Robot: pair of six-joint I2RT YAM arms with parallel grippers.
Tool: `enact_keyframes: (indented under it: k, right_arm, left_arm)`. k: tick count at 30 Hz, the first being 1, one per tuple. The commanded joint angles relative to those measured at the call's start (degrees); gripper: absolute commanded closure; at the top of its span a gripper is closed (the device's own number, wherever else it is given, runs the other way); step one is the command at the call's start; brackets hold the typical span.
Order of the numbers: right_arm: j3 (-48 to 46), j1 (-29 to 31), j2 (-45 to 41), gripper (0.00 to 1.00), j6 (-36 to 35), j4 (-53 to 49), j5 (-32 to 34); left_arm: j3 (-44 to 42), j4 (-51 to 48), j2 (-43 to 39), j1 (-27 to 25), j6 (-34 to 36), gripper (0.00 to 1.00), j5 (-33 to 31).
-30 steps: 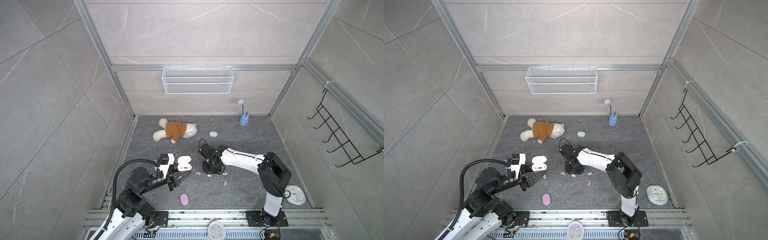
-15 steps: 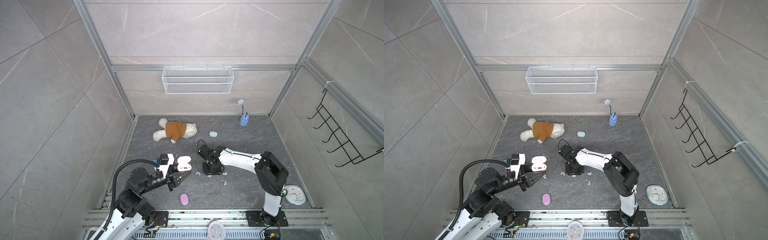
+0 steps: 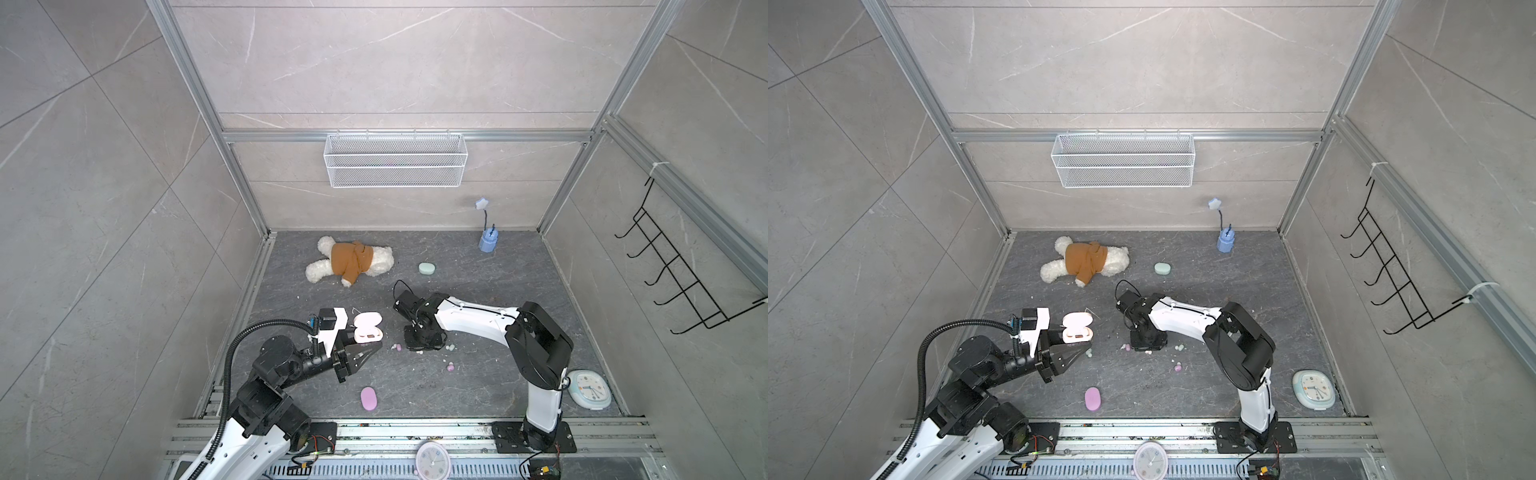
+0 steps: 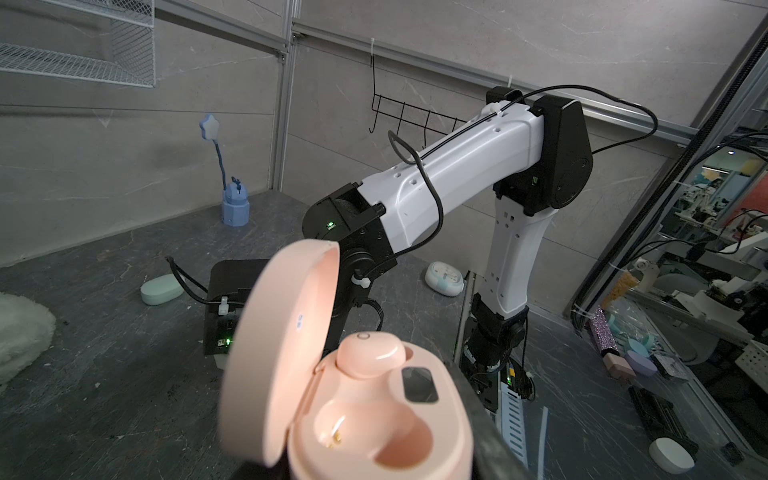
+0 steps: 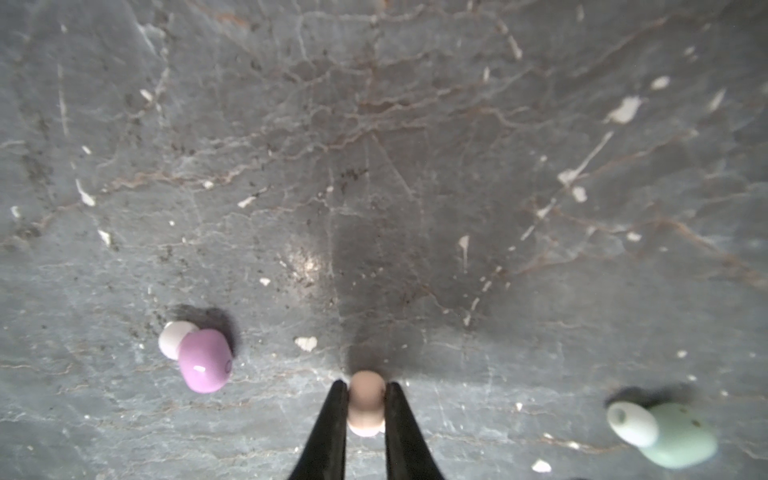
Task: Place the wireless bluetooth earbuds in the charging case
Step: 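Lift the peach earbud and carry it toward the pink case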
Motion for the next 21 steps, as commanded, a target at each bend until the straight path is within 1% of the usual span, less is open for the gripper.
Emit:
enact_keyframes:
  k: [1, 6, 21]
  right_arm:
    - [0.4, 0.7, 1.9, 0.82, -0.7, -1.6, 1.1]
    - [-1.2, 1.1, 3.6, 0.83, 0.3, -0.3, 0.4]
    - [-1.1, 1.3, 4.7, 0.81, 0.2, -1.0, 1.2]
  left_arm:
    - [2.2, 2.1, -0.5, 0.1, -0.7, 0.79, -0.5]
    - [2.3, 2.4, -0.2, 0.2, -0.8, 0.79, -0.5]
    - [2.6, 2.1, -0.4, 0.1, -0.9, 0.79, -0.6]
